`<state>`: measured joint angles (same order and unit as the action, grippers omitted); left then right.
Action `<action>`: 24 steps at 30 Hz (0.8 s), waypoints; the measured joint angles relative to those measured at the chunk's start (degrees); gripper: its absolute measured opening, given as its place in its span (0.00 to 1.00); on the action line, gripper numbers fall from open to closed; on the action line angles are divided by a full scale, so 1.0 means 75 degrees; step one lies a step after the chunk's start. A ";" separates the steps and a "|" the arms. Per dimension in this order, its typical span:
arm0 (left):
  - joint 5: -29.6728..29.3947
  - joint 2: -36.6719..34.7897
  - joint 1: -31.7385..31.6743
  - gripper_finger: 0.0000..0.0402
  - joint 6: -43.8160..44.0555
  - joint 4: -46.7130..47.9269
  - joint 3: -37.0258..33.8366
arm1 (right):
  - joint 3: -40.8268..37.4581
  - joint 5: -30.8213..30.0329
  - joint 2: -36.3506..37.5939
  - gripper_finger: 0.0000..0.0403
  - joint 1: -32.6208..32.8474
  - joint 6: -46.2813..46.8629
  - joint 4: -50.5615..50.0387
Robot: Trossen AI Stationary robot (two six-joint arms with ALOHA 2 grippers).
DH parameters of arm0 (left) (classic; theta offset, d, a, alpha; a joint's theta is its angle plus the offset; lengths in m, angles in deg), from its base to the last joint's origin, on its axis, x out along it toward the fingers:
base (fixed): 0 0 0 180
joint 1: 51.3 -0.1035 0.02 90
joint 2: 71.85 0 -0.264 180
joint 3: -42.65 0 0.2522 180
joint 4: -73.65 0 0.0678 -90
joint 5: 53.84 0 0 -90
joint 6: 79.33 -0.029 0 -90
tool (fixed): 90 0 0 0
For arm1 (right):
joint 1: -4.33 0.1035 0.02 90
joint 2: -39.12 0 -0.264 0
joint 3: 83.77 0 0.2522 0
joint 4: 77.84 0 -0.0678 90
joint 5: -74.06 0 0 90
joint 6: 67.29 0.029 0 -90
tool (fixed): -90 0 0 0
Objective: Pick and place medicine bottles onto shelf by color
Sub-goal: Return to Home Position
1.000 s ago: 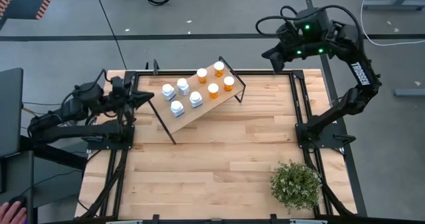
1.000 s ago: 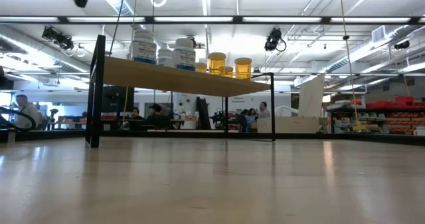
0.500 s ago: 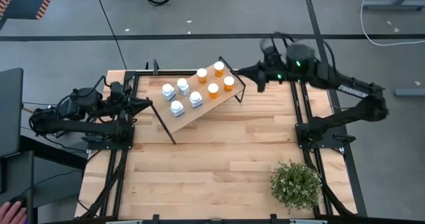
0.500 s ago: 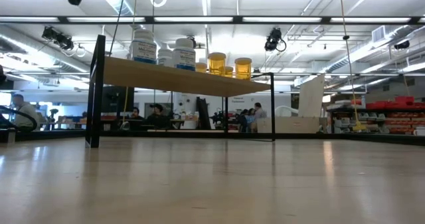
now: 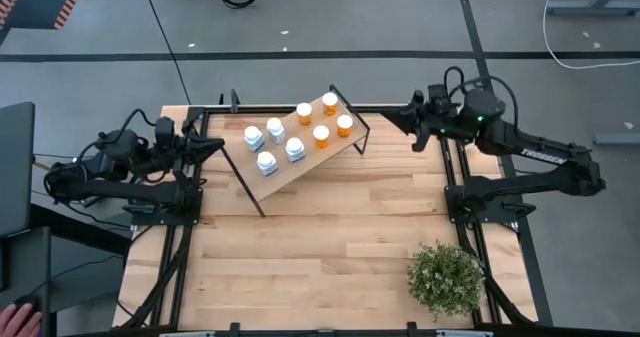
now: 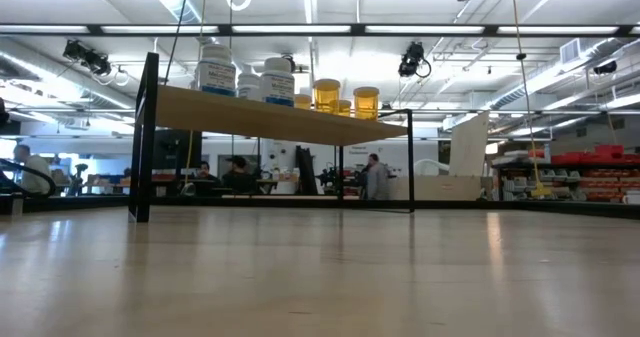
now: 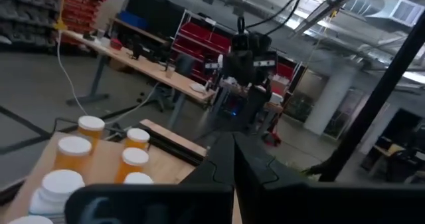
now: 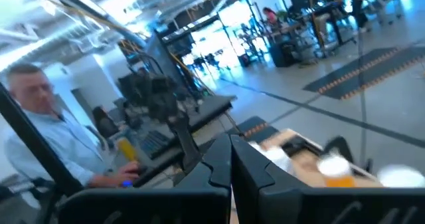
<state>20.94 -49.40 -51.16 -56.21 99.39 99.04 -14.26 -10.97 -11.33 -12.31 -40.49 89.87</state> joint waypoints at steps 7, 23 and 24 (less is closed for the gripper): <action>0.0035 -0.0773 0.0064 0.00 0.0187 -0.0366 -0.0747 | -0.2375 -0.0353 0.0996 0.01 0.0251 0.0692 0.1993; -0.0355 -0.2970 0.0306 0.00 -0.0413 -0.2613 -0.3710 | -0.7031 -0.3207 0.2665 0.01 0.1719 0.0392 0.6906; -0.0335 -0.2979 0.0308 0.00 -0.0426 -0.2706 -0.3720 | -0.7294 -0.3029 0.2796 0.01 0.1591 0.0526 0.7063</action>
<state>18.42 -71.74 -48.84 -59.40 79.09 71.14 -68.96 -33.69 9.64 -0.38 -36.55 142.84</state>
